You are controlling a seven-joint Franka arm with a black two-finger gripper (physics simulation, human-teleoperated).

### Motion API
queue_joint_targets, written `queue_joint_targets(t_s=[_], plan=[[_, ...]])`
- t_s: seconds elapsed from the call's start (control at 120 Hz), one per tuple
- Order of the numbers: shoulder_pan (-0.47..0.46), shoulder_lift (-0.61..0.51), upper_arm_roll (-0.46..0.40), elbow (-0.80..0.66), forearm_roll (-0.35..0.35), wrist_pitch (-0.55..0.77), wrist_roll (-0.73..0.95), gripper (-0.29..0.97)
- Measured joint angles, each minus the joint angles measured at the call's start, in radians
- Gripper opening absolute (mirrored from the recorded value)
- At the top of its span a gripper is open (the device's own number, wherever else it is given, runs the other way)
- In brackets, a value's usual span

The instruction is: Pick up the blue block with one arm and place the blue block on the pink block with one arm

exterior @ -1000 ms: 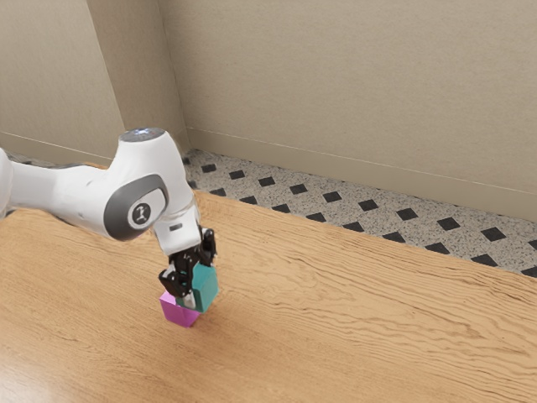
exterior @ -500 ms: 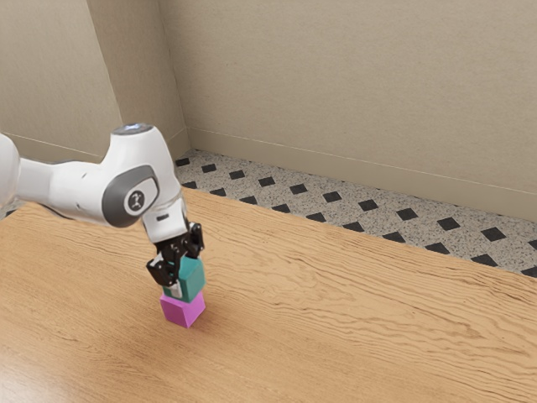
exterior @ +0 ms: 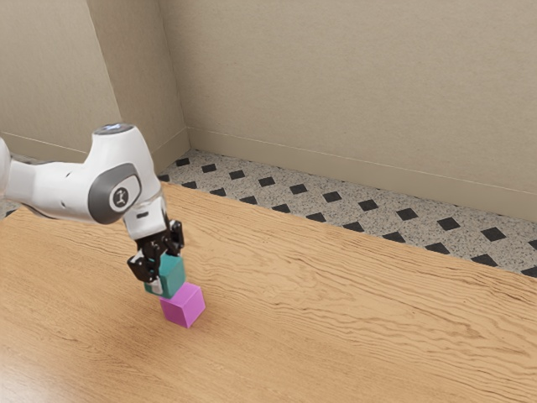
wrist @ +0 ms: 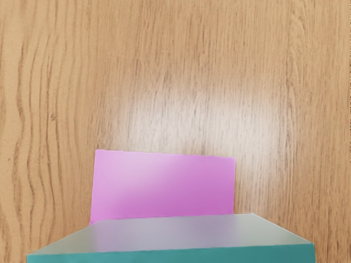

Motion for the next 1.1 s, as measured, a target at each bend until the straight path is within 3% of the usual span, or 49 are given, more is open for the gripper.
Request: queue_joint_targets(t_s=[0.792, 1.1], plan=[[0.016, 0.005, -0.040, 0.007, -0.016, 0.001, 0.047, 0.34], [-0.043, -0.010, -0.040, 0.020, -0.024, -0.013, 0.051, 0.59]])
